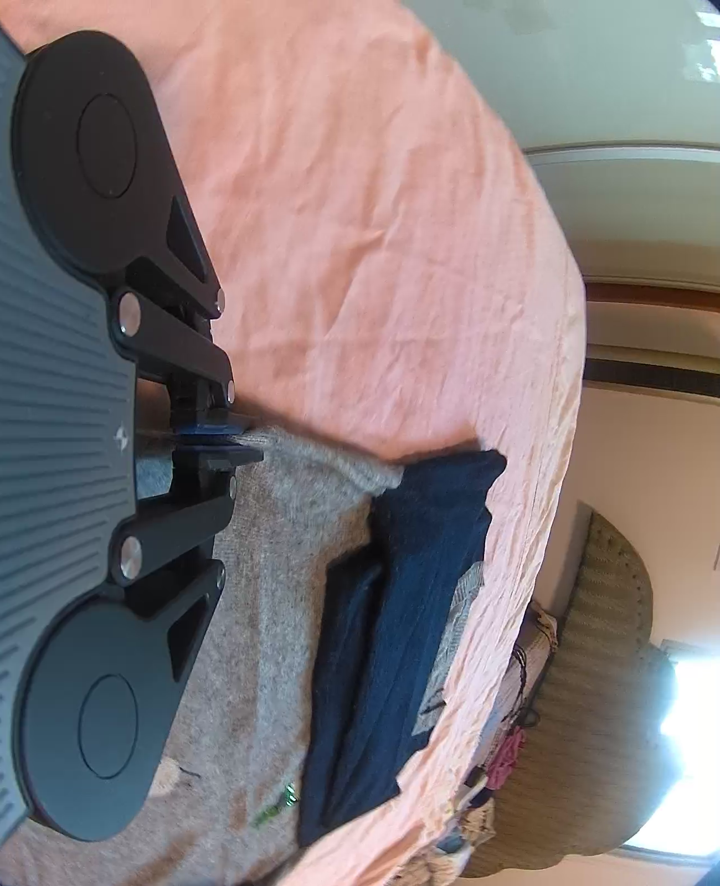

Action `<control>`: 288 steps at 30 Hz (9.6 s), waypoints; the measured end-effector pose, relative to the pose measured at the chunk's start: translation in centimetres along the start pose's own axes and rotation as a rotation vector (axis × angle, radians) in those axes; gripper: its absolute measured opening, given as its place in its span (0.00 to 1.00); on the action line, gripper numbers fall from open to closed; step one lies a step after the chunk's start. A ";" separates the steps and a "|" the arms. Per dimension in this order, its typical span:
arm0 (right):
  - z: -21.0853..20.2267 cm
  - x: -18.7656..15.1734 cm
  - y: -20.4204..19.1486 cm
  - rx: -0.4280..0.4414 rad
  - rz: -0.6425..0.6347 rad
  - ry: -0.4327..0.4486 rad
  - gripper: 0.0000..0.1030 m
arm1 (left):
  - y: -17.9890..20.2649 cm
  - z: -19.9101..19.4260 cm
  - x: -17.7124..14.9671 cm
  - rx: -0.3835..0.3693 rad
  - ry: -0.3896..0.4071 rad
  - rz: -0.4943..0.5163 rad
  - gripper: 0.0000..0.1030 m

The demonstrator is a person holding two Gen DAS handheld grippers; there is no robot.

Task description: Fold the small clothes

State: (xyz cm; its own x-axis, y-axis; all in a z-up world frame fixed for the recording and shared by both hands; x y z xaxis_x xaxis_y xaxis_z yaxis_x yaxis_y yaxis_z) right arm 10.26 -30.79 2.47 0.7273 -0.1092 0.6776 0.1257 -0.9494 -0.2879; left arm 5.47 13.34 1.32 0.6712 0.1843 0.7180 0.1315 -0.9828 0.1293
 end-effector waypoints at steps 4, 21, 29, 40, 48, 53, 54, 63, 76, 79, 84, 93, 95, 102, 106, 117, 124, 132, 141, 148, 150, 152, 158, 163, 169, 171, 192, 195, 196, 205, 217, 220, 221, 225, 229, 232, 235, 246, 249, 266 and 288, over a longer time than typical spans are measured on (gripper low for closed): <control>0.4 -1.3 1.3 -0.029 -0.007 -0.002 0.07 | 0.4 -0.2 -1.0 0.006 0.006 0.070 0.03; -5.3 -5.7 2.2 0.105 0.055 -0.097 0.08 | -2.1 -5.1 -4.9 -0.125 -0.089 -0.117 0.03; -7.5 -7.4 3.2 0.226 0.179 -0.094 0.53 | -2.3 -7.6 -7.7 -0.326 -0.207 -0.296 0.47; -9.5 -9.8 2.8 0.257 0.146 -0.189 0.10 | -2.8 -9.2 -8.2 -0.214 -0.157 -0.217 0.03; -11.0 -10.9 5.0 0.308 0.283 -0.184 0.41 | -3.8 -11.1 -10.6 -0.388 -0.237 -0.317 0.11; -14.3 -13.5 5.0 0.436 0.359 -0.255 0.73 | -3.4 -13.0 -14.6 -0.562 -0.275 -0.496 0.60; -14.5 -14.2 4.9 0.451 0.377 -0.279 0.72 | -3.2 -13.1 -14.9 -0.574 -0.274 -0.522 0.59; -13.7 -16.0 1.2 0.444 0.256 -0.388 0.09 | -3.6 -13.7 -13.8 -0.471 -0.277 -0.410 0.06; -16.1 -16.6 3.6 0.505 0.358 -0.326 0.66 | -4.6 -14.2 -16.1 -0.587 -0.321 -0.527 0.52; -15.6 -16.4 2.7 0.474 0.328 -0.343 0.43 | -3.0 -13.8 -15.5 -0.499 -0.333 -0.410 0.04; -16.0 -16.3 1.5 0.418 0.201 -0.399 0.11 | -4.2 -15.0 -15.2 -0.367 -0.338 -0.255 0.04; -16.6 -15.1 3.2 0.301 0.207 -0.320 0.41 | -4.0 -16.7 -10.4 -0.333 -0.226 -0.131 0.37; -17.0 -11.9 3.1 0.246 0.184 -0.184 0.69 | -2.9 -16.7 -6.9 -0.260 -0.047 -0.130 0.86; -5.3 -2.7 -5.9 0.096 0.005 0.021 0.82 | 8.6 -5.3 -1.4 -0.145 0.085 -0.021 0.88; 3.3 -2.2 -10.2 -0.087 -0.169 -0.018 0.81 | 11.4 0.3 -4.1 0.000 0.004 0.122 0.89; 2.2 -5.1 -7.4 -0.180 -0.246 0.080 1.00 | 10.2 -0.2 -5.7 -0.022 0.046 0.181 1.00; 1.9 -5.5 -8.2 -0.228 -0.230 0.055 1.00 | 11.7 -3.4 -7.1 -0.038 0.029 0.172 1.00; 0.2 -8.5 -9.8 -0.230 -0.214 0.083 1.00 | 12.2 -3.6 -9.1 -0.016 0.033 0.195 1.00; 0.3 -8.3 -9.6 -0.225 -0.206 0.085 1.00 | 12.4 -4.8 -10.2 0.007 0.015 0.195 1.00; 0.1 -8.3 -9.6 -0.228 -0.204 0.080 1.00 | 12.0 -5.0 -10.5 -0.011 0.032 0.191 1.00; -1.0 -8.4 -9.7 -0.227 -0.167 0.060 1.00 | 12.0 -5.1 -10.5 -0.013 0.034 0.190 1.00; -2.5 -9.2 -10.0 -0.160 -0.134 0.060 1.00 | 12.0 -5.1 -10.6 -0.012 0.034 0.191 1.00; -3.6 -11.7 -10.0 -0.157 -0.254 0.064 1.00 | 11.7 -5.7 -10.7 -0.024 0.016 0.222 1.00; -5.6 -13.2 -9.3 -0.186 -0.281 0.070 1.00 | 10.5 -8.0 -12.6 -0.042 0.039 0.247 1.00; -7.3 -14.7 -9.2 -0.193 -0.281 0.068 1.00 | 10.9 -10.1 -13.6 -0.038 0.008 0.229 1.00; -7.8 -14.7 -9.8 -0.201 -0.283 0.040 1.00 | 11.6 -10.6 -14.1 -0.061 0.003 0.254 1.00; -9.4 -15.9 -13.9 -0.035 -0.355 0.012 1.00 | 12.2 -13.0 -14.9 -0.143 -0.004 0.291 1.00; -8.4 -15.8 -15.2 -0.022 -0.399 -0.006 1.00 | 13.2 -11.8 -15.9 -0.153 -0.069 0.350 1.00; -7.8 -16.2 -15.4 -0.023 -0.416 -0.038 1.00 | 13.1 -11.9 -16.3 -0.155 -0.048 0.353 1.00; -9.6 -16.9 -13.2 0.017 -0.421 -0.053 1.00 | 11.8 -13.6 -15.2 -0.191 -0.025 0.396 1.00; 2.5 -4.2 -12.3 -0.153 -0.266 -0.010 1.00 | 11.7 -0.6 -5.6 0.053 0.019 0.146 1.00; 2.7 -5.9 -12.0 -0.179 -0.265 0.042 1.00 | 11.6 -1.7 -6.8 0.046 0.026 0.177 1.00; 2.1 -6.7 -12.0 -0.173 -0.278 0.062 1.00 | 11.4 -2.3 -7.3 0.040 0.026 0.188 1.00; -1.5 -9.7 -11.1 -0.156 -0.286 0.053 1.00 | 10.3 -5.2 -9.4 0.007 0.004 0.209 1.00; -5.4 -13.3 -10.7 -0.137 -0.288 0.050 1.00 | 9.8 -7.8 -11.8 -0.006 0.006 0.226 1.00; -7.3 -15.0 -10.7 -0.118 -0.310 0.066 1.00 | 9.6 -9.3 -12.9 -0.013 0.000 0.224 1.00; -8.4 -15.8 -10.4 -0.117 -0.315 0.061 1.00 | 9.1 -10.4 -13.6 -0.026 -0.017 0.240 1.00; -13.6 -14.1 -5.6 -0.016 -0.091 -0.036 1.00 | 2.0 -15.3 -14.7 -0.087 -0.101 0.010 1.00; -14.3 -13.8 -1.2 0.069 0.137 -0.139 1.00 | -0.8 -15.4 -14.6 -0.216 -0.131 -0.194 1.00; -14.3 -15.5 0.9 0.503 0.423 -0.387 0.88 | -4.7 -11.4 -15.7 -0.657 -0.417 -0.657 0.41; -10.2 -2.0 0.5 0.607 0.375 -0.095 0.13 | -0.3 -5.9 4.5 -0.651 -0.052 -0.365 0.05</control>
State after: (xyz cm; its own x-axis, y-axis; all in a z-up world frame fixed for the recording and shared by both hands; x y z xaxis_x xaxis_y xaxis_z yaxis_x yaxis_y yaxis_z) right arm 1.94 -34.05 7.86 0.8470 -0.3436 0.4055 0.1890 -0.5184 -0.8340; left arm 4.19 14.42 8.56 0.7032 0.4836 0.5212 -0.0956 -0.6620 0.7434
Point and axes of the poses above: each gripper's, at about its wrist camera, not at the fingertips, and z roughly the way its jaws point, y to its right, x to its top, the point moved 4 cm from there along z, roughly the way its jaws point, and after that the axes turned 1 degree about -z, right-handed, at the moved point
